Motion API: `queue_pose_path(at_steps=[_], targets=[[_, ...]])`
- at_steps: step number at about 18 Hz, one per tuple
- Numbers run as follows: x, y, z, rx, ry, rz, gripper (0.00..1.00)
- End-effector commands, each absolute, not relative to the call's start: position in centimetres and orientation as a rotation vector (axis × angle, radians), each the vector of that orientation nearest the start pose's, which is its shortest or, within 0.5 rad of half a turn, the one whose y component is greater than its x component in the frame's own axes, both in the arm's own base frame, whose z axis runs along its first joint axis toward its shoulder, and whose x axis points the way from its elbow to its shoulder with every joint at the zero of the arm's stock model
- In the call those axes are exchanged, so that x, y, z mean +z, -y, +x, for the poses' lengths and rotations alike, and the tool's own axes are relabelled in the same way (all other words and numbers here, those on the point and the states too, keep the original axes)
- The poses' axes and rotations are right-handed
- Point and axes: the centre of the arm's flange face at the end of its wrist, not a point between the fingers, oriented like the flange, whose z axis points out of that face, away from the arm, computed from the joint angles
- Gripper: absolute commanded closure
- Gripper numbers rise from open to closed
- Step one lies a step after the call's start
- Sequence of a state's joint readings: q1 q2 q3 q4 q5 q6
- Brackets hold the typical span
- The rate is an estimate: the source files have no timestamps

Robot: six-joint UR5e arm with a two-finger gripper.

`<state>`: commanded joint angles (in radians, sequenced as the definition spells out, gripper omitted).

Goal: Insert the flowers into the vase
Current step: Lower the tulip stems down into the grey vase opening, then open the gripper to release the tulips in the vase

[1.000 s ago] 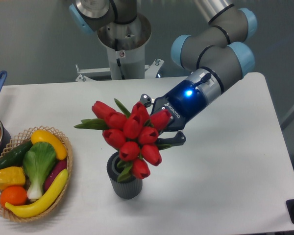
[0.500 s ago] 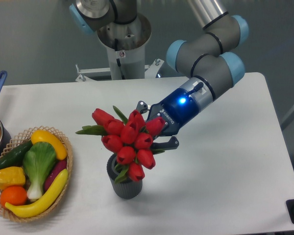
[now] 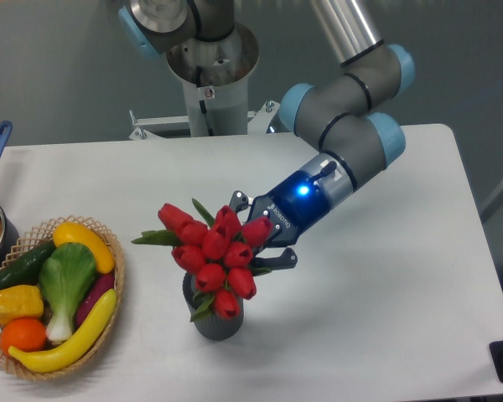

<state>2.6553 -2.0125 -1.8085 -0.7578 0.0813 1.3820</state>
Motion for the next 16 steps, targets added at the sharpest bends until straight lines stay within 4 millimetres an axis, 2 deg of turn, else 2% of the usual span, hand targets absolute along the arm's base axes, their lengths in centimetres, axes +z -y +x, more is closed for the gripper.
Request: queue_pose_path(at_steps=[2, 4, 5, 6, 7, 10, 16], targets=[[29.7, -48.0, -41.0, -0.393, -0.360, -1.627, 0.82], [29.1, -47.9, -40.9, -0.395, -0.360, -1.630, 0.69], [28.7, -47.9, -40.8, -0.399, -0.356, -1.633, 0.58], [28.4, -47.7, -40.6, -0.407, -0.349, -1.635, 0.40], [28.0, -47.6, -40.4, -0.413, -0.344, -1.639, 0.29], [27.7, -47.4, -40.0, -0.421, -0.336, -1.643, 0.01], [27.3, -47.3, -40.1, -0.418, -0.333, -1.665, 0.00]])
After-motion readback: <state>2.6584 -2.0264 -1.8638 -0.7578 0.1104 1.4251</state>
